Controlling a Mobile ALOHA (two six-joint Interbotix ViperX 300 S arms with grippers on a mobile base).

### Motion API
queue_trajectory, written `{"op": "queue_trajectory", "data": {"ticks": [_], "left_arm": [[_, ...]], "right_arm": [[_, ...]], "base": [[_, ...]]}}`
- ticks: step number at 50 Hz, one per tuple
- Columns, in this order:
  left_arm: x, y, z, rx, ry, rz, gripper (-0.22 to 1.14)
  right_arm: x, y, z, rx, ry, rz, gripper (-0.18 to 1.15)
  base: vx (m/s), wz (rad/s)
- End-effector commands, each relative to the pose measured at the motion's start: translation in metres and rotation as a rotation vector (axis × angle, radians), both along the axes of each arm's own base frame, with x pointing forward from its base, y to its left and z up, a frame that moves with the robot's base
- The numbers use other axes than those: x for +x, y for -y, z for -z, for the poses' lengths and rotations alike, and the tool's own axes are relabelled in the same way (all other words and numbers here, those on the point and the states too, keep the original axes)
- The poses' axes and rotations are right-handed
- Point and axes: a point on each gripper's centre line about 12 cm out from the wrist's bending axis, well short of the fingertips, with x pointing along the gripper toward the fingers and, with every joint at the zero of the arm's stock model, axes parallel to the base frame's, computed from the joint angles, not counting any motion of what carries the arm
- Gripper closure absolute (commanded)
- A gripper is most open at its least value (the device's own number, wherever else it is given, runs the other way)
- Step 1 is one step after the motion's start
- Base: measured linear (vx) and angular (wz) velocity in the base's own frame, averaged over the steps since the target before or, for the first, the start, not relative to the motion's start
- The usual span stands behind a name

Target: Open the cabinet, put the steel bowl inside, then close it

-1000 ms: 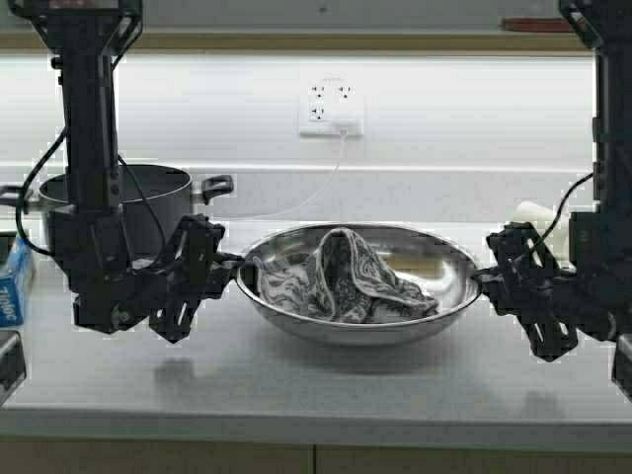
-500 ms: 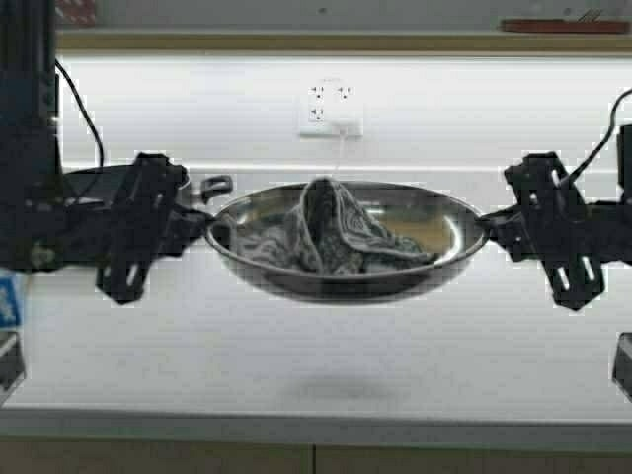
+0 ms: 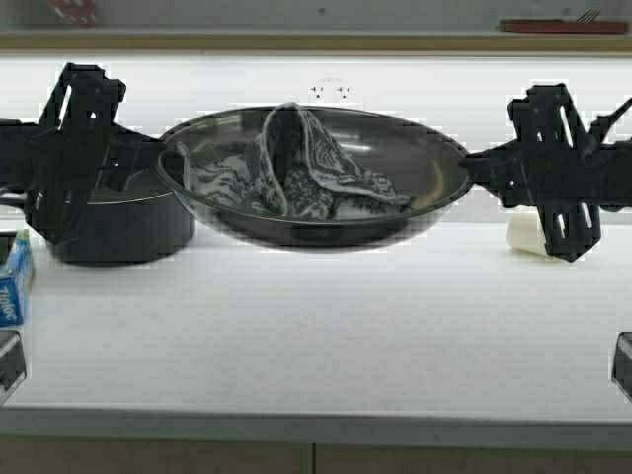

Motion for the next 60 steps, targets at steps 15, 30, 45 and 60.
{"op": "queue_trajectory", "data": {"ticks": [15,30,45,60], "left_arm": [[-0.007,0.000,-0.037,-0.015,0.084,0.018,0.88],[-0.001,0.002,-0.063,0.004,0.105,0.009,0.88],[-0.002,-0.001,-0.089,0.023,0.109,-0.008,0.88],[0.001,-0.004,-0.132,0.091,0.059,-0.041,0.88]], "right_arm": [[-0.004,-0.007,-0.044,0.047,0.108,-0.035,0.90],[0.006,-0.023,-0.074,0.015,0.143,-0.076,0.90],[0.011,-0.025,-0.100,0.020,0.136,-0.067,0.90],[0.018,-0.037,-0.133,0.041,0.126,-0.090,0.90]], "base": [[0.00,0.00],[0.00,0.00],[0.00,0.00],[0.00,0.00]]}}
